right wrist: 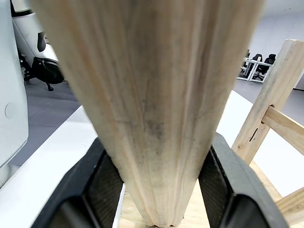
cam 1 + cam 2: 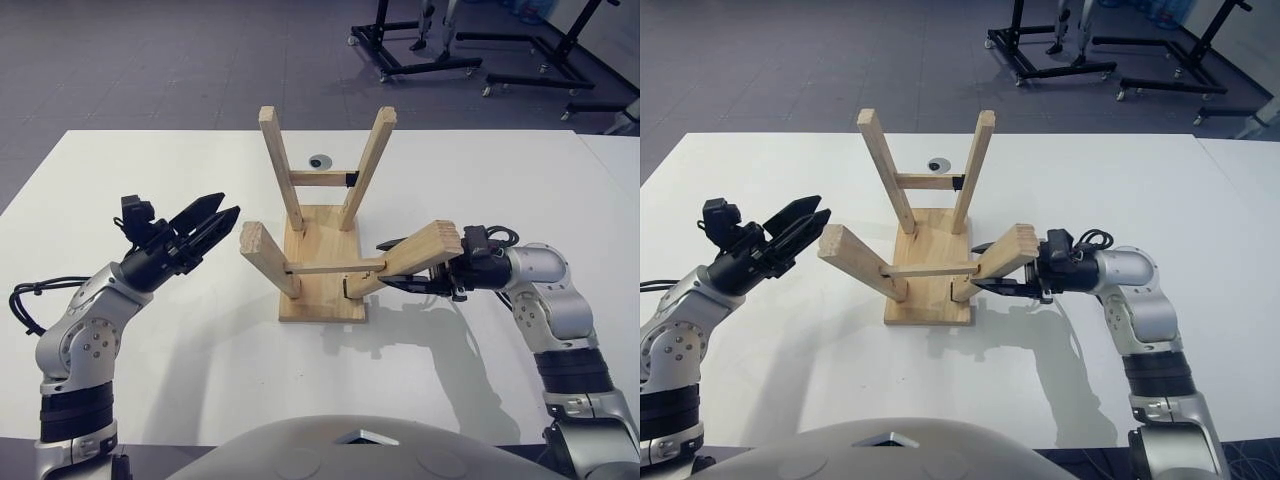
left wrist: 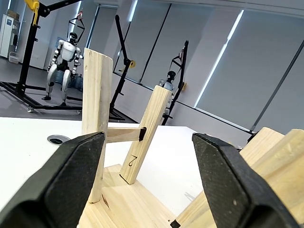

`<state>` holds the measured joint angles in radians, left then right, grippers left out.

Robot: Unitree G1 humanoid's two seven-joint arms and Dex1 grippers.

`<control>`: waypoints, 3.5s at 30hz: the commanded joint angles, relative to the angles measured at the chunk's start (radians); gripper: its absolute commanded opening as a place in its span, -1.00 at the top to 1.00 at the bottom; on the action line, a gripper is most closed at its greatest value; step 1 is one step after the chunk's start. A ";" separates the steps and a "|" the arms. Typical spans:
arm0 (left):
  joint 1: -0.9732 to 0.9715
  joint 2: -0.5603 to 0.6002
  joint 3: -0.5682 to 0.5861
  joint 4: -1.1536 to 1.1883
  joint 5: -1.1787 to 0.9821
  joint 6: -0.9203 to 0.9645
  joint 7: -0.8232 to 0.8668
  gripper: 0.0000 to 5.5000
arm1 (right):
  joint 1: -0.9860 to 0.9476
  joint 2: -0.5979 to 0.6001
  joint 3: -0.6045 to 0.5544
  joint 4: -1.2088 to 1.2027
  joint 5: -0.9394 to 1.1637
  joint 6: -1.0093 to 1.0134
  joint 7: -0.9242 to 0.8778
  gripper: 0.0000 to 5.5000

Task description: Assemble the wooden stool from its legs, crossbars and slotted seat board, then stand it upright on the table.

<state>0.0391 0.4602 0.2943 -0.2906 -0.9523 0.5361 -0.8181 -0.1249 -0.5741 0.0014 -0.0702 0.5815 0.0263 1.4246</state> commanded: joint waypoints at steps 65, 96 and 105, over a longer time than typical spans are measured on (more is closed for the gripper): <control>0.209 0.043 -0.030 -0.073 0.204 -0.063 0.096 -0.22 | -0.115 -0.011 -0.399 -0.468 0.787 0.381 -0.786 -0.67; 0.064 -0.114 -0.622 0.273 0.818 -0.242 0.214 -0.22 | -0.355 -0.094 -0.388 -0.247 0.635 0.432 -0.639 -0.67; -0.030 -0.204 -0.586 0.326 0.799 -0.257 0.253 -0.22 | -0.341 -0.065 -0.321 -0.347 0.394 0.318 -0.637 -0.67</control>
<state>-0.0051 0.2592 -0.3047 0.0159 -0.1538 0.2471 -0.5827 -0.4808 -0.6561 -0.3378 -0.3750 1.0387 0.3836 0.8062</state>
